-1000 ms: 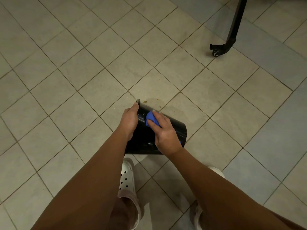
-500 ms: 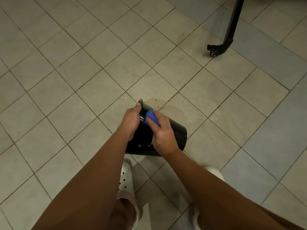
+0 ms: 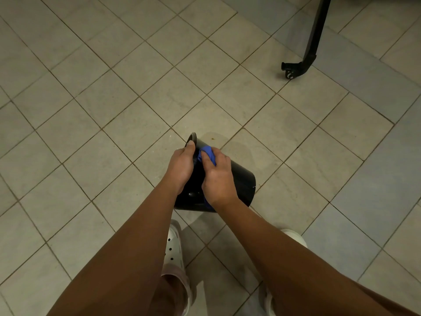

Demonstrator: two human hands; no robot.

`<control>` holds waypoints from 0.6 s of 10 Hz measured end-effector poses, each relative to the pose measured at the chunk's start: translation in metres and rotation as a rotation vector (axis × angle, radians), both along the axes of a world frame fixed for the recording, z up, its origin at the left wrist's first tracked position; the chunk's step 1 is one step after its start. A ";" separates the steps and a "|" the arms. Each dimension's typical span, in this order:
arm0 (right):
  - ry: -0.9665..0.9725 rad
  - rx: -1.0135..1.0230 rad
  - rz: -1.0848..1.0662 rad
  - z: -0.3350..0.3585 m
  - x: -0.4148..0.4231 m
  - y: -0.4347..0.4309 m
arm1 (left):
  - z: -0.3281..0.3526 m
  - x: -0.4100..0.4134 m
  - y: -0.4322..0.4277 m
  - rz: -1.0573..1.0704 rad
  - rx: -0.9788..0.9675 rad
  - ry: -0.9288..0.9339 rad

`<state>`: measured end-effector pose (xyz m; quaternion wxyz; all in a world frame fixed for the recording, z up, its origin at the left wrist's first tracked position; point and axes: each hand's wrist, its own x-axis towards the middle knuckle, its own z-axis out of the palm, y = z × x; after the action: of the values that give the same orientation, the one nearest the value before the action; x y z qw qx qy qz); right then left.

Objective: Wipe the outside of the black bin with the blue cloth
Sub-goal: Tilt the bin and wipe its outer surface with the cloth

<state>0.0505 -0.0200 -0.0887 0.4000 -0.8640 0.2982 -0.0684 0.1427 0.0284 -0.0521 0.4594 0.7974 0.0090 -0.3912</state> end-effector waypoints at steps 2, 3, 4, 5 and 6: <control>-0.074 0.010 0.070 -0.002 -0.002 -0.004 | -0.001 -0.004 0.000 -0.032 -0.020 -0.015; -0.087 -0.142 0.054 -0.006 -0.004 -0.007 | -0.002 -0.006 0.001 0.001 -0.028 -0.018; 0.002 -0.127 -0.035 -0.006 -0.010 -0.007 | -0.003 -0.007 0.002 0.025 -0.026 -0.038; 0.033 -0.133 -0.053 -0.002 -0.009 0.000 | -0.003 -0.006 0.002 0.023 -0.020 -0.055; -0.045 0.053 -0.015 0.000 -0.003 0.003 | -0.002 -0.005 0.001 0.004 -0.001 -0.051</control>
<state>0.0473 -0.0172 -0.0885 0.4290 -0.8489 0.2974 -0.0830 0.1374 0.0293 -0.0541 0.4607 0.8069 -0.0013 -0.3697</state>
